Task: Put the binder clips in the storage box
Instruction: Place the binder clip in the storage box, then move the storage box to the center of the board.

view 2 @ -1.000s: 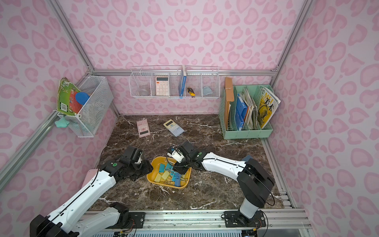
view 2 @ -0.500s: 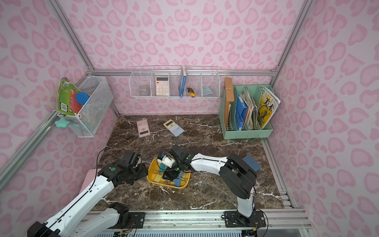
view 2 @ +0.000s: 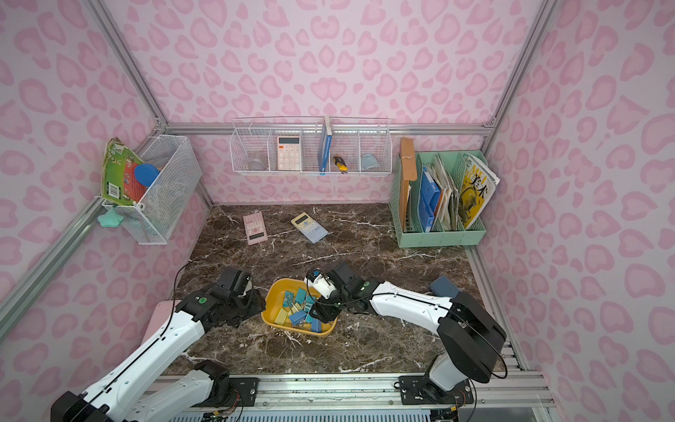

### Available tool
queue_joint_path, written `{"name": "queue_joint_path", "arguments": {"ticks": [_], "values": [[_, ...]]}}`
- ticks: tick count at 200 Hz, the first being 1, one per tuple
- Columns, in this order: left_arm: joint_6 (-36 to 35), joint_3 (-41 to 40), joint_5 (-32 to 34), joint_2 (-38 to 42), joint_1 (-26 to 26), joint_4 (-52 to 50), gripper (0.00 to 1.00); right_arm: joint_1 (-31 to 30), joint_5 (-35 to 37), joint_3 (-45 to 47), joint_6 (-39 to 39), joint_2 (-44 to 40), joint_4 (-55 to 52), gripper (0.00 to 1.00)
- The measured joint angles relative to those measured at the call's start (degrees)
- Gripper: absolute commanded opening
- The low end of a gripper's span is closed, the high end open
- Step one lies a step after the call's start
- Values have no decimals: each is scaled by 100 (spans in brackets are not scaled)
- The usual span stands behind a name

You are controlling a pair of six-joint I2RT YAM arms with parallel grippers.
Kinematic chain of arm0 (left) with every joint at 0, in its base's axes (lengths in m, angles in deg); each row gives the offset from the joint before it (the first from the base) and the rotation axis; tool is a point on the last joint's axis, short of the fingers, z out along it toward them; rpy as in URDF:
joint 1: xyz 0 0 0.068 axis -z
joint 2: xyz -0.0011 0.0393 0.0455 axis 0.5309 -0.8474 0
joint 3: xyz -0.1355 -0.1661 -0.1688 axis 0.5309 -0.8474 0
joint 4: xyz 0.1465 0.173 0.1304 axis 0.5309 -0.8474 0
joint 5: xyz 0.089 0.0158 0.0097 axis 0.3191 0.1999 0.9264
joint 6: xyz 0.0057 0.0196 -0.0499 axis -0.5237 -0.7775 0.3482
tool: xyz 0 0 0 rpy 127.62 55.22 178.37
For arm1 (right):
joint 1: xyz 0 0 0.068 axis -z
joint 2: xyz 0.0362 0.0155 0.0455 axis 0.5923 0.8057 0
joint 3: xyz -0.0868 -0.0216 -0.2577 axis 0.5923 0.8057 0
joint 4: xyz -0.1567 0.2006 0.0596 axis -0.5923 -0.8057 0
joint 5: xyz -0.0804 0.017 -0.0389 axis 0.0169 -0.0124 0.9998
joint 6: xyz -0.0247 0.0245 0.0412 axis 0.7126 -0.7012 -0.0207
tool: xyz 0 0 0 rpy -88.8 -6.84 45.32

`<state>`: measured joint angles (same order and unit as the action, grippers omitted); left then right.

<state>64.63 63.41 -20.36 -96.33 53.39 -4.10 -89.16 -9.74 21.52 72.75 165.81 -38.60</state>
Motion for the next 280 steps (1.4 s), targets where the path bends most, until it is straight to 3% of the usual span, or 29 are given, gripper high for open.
{"name": "queue_joint_path", "arguments": {"ticks": [50,120,223,253,280], "values": [[-52,17,-164,-245,0,229,59,358,496,28,-341,146,-249,39],[-153,-11,-361,-245,0,389,58,590,1139,-393,-337,640,-796,36],[-127,-560,-820,-448,210,841,56,1257,1202,-1102,529,1132,-1270,50],[-79,-540,-815,-374,291,870,59,1154,984,-1008,608,809,-1233,62],[-4,-214,-516,-83,280,706,66,964,654,-813,638,-68,-1102,77]]}}
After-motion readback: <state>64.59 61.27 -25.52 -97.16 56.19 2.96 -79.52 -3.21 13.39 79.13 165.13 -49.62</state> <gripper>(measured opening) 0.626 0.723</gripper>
